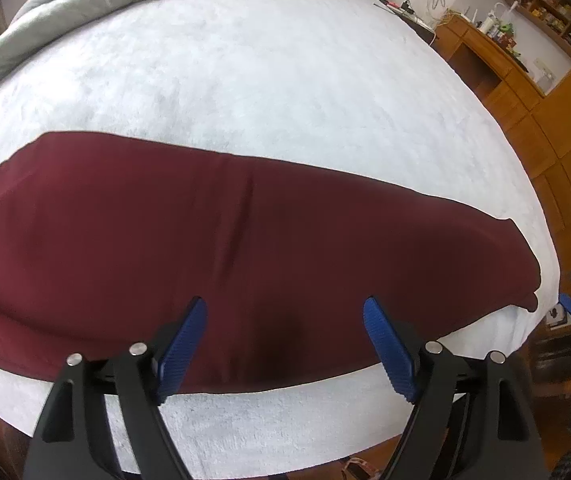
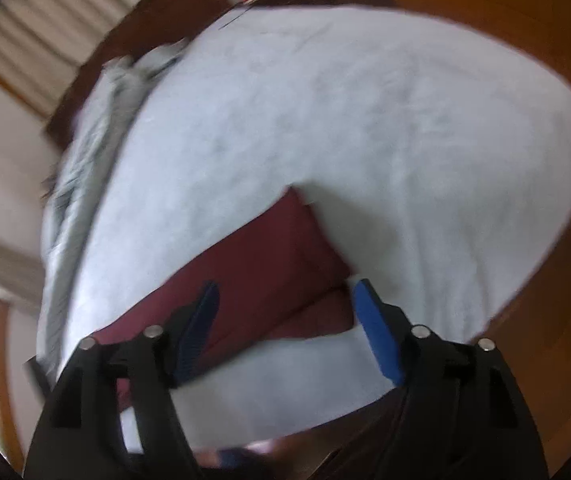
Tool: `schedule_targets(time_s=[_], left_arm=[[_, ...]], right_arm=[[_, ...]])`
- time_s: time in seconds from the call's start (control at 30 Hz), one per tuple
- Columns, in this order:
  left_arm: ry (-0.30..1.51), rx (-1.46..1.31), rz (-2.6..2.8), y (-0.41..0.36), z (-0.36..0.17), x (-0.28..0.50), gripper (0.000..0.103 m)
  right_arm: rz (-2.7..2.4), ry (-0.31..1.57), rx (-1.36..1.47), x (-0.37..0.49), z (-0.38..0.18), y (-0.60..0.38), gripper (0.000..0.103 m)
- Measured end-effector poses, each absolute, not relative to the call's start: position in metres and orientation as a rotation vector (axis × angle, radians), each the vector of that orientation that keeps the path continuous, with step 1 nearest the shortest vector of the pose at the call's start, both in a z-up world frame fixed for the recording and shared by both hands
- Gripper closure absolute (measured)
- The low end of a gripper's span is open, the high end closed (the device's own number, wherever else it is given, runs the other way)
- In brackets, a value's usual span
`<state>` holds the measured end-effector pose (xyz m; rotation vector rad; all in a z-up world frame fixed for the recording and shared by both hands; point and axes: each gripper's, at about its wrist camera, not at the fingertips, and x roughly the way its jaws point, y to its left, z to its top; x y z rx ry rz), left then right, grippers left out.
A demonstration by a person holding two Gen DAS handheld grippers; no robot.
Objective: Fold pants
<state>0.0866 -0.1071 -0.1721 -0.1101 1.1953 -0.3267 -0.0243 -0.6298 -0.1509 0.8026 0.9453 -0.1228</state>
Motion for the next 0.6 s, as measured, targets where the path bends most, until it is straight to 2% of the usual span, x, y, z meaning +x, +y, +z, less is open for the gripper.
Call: schedule_targets(time_s=[0.2, 0.37, 0.4, 0.43, 0.47, 0.53, 0.6], left_arm=[[1.201, -0.132, -0.335, -0.108, -0.173, 0.083, 0.022], [1.198, -0.123, -0.339, -0.109, -0.171, 0.081, 0.021], [1.197, -0.129, -0.336, -0.108, -0.171, 0.081, 0.021], [1.197, -0.132, -0.334, -0.107, -0.171, 0.081, 0.02], [1.197, -0.134, -0.332, -0.107, -0.172, 0.081, 0.019], [1.204, -0.136, -0.328, -0.107, -0.174, 0.081, 0.019], [1.215, -0.139, -0.328, -0.107, -0.176, 0.081, 0.019]], right_arm=[[0.015, 1.143, 1.061, -0.009, -0.209, -0.606, 0.027], [-0.053, 1.136, 1.249, 0.004, -0.255, -0.616, 0.024], [-0.051, 1.116, 1.272, 0.01, -0.257, -0.618, 0.029], [-0.028, 1.076, 1.289, 0.016, -0.256, -0.619, 0.044], [0.003, 1.033, 1.298, 0.023, -0.255, -0.621, 0.047], [-0.01, 1.022, 1.267, 0.038, -0.251, -0.625, 0.077], [0.053, 0.967, 1.224, 0.049, -0.236, -0.626, 0.08]])
